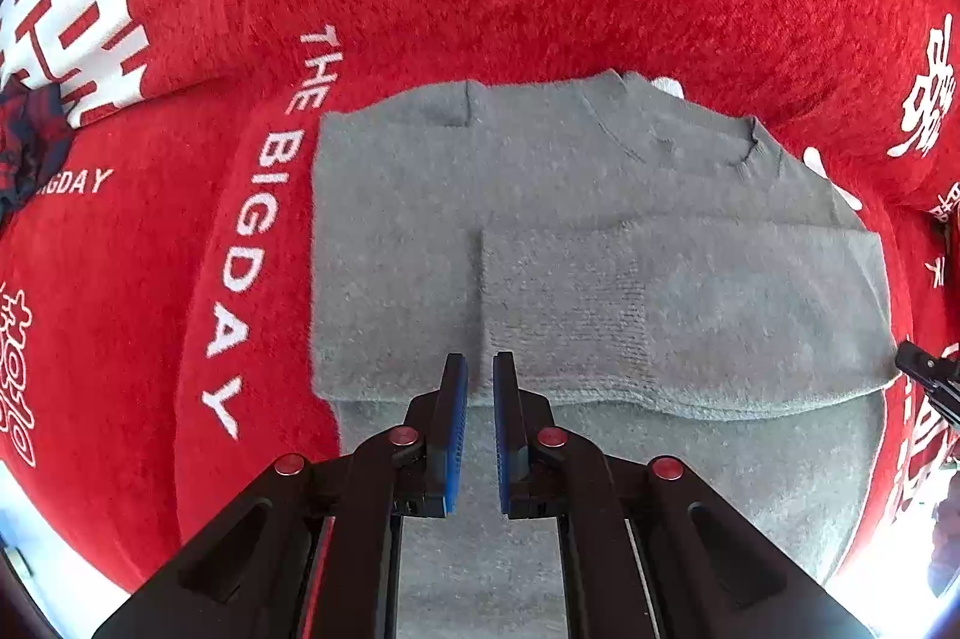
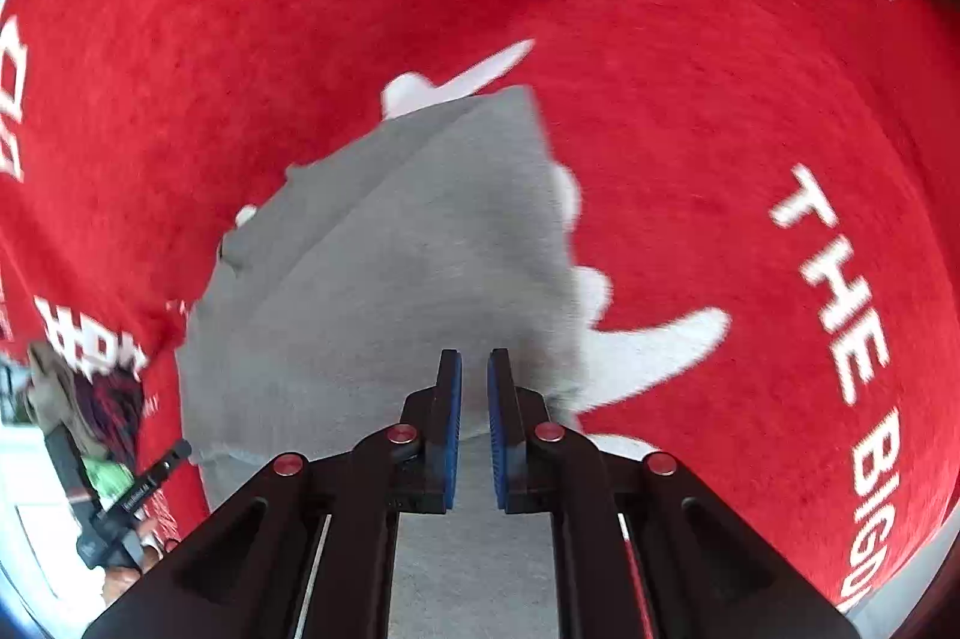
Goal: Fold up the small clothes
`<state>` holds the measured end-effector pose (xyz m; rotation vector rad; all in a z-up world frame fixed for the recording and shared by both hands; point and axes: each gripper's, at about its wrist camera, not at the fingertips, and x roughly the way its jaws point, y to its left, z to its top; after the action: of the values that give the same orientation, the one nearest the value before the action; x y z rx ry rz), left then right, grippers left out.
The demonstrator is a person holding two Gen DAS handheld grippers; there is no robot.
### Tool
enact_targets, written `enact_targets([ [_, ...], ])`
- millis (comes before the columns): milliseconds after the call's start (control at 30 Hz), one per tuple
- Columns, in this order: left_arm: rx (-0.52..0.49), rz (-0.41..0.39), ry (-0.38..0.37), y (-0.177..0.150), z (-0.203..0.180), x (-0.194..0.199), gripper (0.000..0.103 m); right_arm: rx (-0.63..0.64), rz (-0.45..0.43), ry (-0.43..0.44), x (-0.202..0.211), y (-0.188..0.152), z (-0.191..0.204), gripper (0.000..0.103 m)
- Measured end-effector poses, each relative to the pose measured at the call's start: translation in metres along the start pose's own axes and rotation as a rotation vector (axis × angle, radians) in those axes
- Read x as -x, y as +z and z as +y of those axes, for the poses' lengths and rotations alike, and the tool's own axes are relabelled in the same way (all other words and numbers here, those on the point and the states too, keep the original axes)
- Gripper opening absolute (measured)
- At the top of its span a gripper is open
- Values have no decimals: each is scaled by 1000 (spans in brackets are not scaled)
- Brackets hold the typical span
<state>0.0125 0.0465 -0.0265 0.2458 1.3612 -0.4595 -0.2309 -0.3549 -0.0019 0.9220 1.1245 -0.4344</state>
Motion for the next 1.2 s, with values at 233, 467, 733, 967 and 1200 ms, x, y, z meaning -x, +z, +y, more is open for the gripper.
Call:
enact_targets([
  [233,-14,-18,55,-3,-11,1,101,14,62,-42,-24,-7,-7,9],
  [467,2,47,37,1,-12,-6,101,42,81,-47,-7,-17,-5,14],
  [733,-41,98,36,-14,-23,-6,101,32,91,0,24,-52,-7,64],
  [967,-110,147,48,-39,-51,-4,101,-22,165,94,27,-80,-14,64],
  [1200,-143,190,55,-65,-80,-10,101,27,243,108,23,-93,-15,64],
])
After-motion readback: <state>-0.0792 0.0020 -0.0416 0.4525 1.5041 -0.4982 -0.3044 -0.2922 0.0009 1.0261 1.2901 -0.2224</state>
